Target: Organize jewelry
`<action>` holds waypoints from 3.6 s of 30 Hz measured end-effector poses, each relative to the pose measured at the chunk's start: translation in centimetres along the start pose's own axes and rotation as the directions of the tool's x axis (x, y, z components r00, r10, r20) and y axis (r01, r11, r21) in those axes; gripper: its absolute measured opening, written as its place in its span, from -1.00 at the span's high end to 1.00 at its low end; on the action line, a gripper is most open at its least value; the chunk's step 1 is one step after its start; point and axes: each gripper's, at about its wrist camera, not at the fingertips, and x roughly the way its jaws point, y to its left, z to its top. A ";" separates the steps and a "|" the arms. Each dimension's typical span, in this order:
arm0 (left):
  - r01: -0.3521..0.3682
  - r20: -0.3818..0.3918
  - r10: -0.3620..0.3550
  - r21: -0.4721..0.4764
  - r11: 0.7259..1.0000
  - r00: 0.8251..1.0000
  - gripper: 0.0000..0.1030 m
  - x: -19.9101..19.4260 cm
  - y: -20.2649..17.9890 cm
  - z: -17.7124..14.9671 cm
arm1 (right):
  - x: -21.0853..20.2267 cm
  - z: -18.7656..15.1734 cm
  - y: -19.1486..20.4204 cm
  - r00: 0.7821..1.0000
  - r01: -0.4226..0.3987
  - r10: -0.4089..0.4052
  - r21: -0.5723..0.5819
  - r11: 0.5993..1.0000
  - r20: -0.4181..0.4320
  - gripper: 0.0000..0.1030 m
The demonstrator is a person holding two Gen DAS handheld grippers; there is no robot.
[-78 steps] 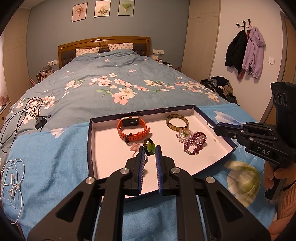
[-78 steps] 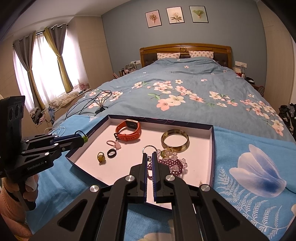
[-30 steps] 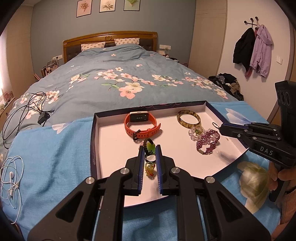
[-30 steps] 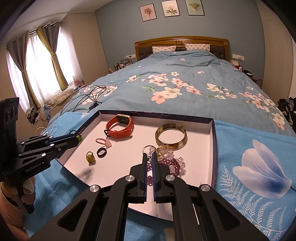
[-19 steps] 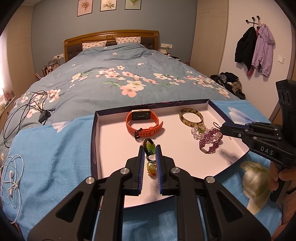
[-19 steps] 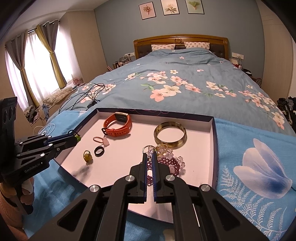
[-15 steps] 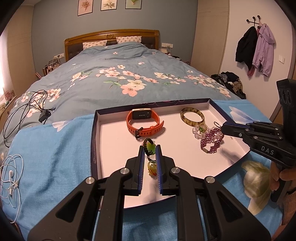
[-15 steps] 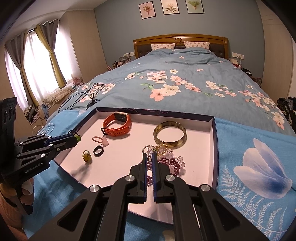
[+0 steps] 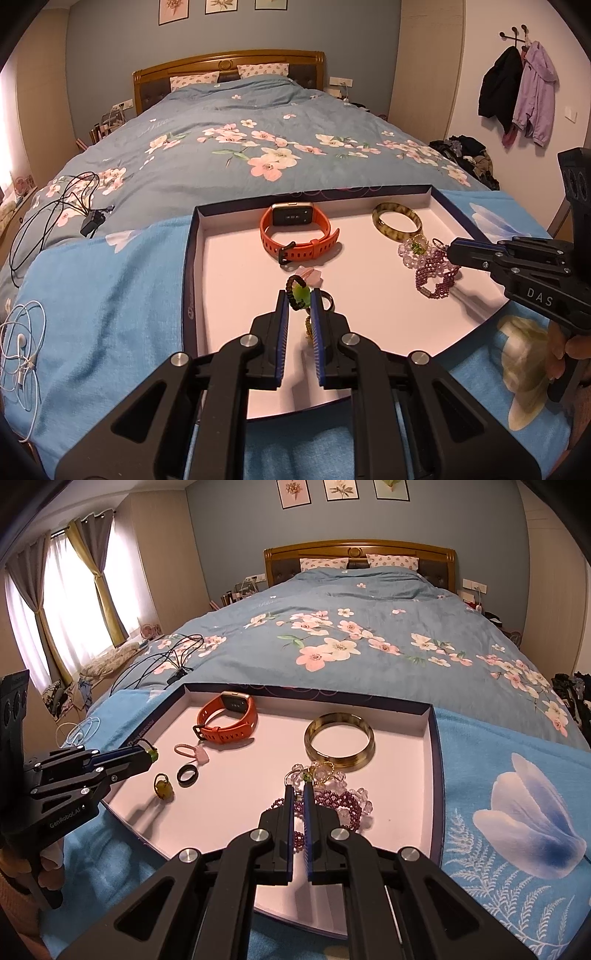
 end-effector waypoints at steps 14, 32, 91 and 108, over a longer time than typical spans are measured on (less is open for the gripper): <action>-0.005 0.017 0.005 -0.018 1.000 1.000 0.07 -0.8 0.2 -0.3 | 0.0 -0.4 -0.2 1.000 0.018 -0.018 0.018 1.000 -0.013 0.41; -0.094 0.393 0.106 -0.048 0.994 0.914 -0.90 -12.8 -0.6 -3.9 | -10.3 -4.2 4.7 0.894 0.204 -0.167 -0.045 0.978 0.415 -0.87; -0.176 0.516 0.200 -0.096 0.980 0.833 -0.90 -18.6 -2.6 -8.0 | -13.2 -7.4 5.5 0.856 0.194 -0.167 -0.004 0.981 0.488 -0.87; -0.184 0.524 0.214 -0.111 0.977 0.825 -0.90 -18.6 -2.5 -8.0 | -13.3 -7.4 5.3 0.856 0.195 -0.171 0.000 0.981 0.488 -0.87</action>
